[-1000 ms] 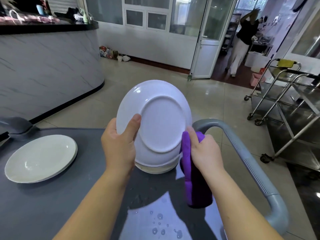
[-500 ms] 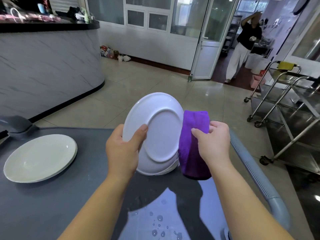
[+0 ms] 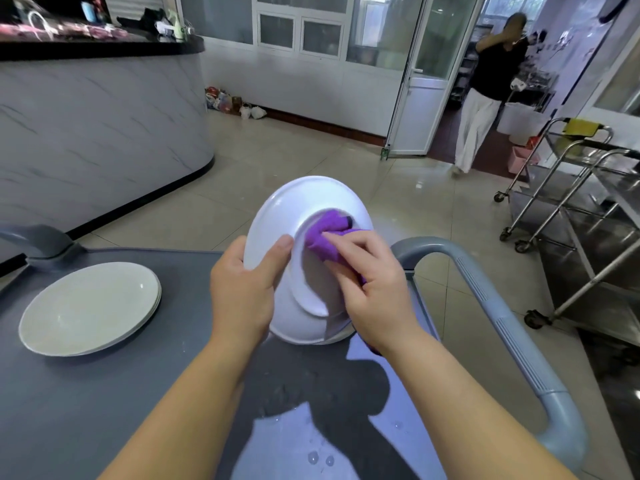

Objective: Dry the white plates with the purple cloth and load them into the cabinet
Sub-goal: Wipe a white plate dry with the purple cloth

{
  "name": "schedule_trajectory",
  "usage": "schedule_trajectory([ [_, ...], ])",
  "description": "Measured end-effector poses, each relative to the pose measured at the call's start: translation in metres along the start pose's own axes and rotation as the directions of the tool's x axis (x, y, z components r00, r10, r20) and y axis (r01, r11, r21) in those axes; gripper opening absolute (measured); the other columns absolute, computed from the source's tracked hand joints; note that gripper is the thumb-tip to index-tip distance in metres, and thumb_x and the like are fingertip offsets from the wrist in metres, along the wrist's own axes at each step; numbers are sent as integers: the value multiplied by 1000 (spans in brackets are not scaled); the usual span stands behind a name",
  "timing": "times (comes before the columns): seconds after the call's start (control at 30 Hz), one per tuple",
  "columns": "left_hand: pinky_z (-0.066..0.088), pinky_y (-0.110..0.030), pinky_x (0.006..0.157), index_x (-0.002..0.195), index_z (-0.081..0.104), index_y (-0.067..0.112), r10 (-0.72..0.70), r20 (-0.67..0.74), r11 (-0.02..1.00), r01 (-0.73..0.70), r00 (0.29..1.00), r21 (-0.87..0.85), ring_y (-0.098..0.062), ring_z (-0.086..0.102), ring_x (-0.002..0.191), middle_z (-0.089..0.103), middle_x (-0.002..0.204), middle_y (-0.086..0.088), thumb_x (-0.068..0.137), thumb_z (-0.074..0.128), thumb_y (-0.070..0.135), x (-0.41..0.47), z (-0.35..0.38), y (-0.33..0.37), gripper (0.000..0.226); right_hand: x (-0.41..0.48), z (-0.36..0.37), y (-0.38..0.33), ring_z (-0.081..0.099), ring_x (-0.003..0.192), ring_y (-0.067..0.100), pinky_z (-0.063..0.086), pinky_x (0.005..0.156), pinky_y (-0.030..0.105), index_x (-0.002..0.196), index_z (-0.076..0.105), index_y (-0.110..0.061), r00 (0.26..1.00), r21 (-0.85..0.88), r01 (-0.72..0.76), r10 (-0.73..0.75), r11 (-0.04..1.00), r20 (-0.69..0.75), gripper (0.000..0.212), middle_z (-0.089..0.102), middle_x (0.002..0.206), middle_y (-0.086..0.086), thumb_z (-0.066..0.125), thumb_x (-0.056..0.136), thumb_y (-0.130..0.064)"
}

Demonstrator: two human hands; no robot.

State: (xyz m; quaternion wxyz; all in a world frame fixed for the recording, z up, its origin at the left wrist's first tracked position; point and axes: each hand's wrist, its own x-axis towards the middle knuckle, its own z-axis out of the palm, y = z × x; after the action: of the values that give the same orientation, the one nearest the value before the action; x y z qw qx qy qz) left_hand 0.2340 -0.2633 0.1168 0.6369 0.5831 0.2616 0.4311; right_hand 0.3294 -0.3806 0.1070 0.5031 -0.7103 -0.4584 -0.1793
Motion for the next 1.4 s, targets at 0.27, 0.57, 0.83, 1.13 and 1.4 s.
schedule_trajectory([
  [0.27, 47, -27, 61, 72, 63, 24, -15, 20, 1000, 15, 1000, 2, -7, 57, 62, 64, 65, 13, 89, 66, 35, -3, 5, 3, 20, 20, -1, -9, 52, 99, -6, 36, 87, 5, 119, 68, -15, 979, 104, -171, 180, 980, -92, 30, 56, 105, -13, 61, 91, -9],
  [0.57, 46, -38, 67, 71, 59, 22, -72, -20, 995, 71, 997, -70, -19, 53, 70, 60, 76, -4, 86, 67, 41, 11, -9, 5, 25, -29, -1, 21, 53, 92, 19, 42, 86, 23, 113, 71, -7, 935, -33, 245, -227, 969, 271, 38, 64, 104, 4, 57, 81, 10],
  [0.83, 47, -34, 66, 76, 63, 21, -65, 24, 998, 65, 998, -7, -14, 56, 69, 64, 78, -1, 89, 67, 34, 1, 2, -2, 18, 5, -10, 23, 50, 93, -16, 33, 85, 1, 108, 73, -8, 977, -26, -189, 185, 982, -108, 22, 59, 98, -15, 63, 88, -7],
  [1.13, 43, -32, 62, 82, 58, 1, 23, 49, 997, -27, 999, 76, -15, 51, 67, 58, 74, -4, 88, 67, 31, 9, -8, -1, 32, -31, -8, 25, 56, 96, 13, 41, 89, 17, 110, 72, -13, 938, 38, 116, -122, 993, 324, 39, 60, 106, -7, 61, 80, 10],
  [1.4, 38, -14, 53, 68, 57, 24, 163, 245, 920, -237, 956, 312, 0, 50, 58, 59, 65, 16, 72, 66, 44, 2, -14, -8, 22, -23, -25, 31, 55, 68, 11, 43, 63, 24, 82, 62, -15, 708, 287, -697, 695, 657, 129, 26, 62, 75, 1, 48, 91, 5],
])
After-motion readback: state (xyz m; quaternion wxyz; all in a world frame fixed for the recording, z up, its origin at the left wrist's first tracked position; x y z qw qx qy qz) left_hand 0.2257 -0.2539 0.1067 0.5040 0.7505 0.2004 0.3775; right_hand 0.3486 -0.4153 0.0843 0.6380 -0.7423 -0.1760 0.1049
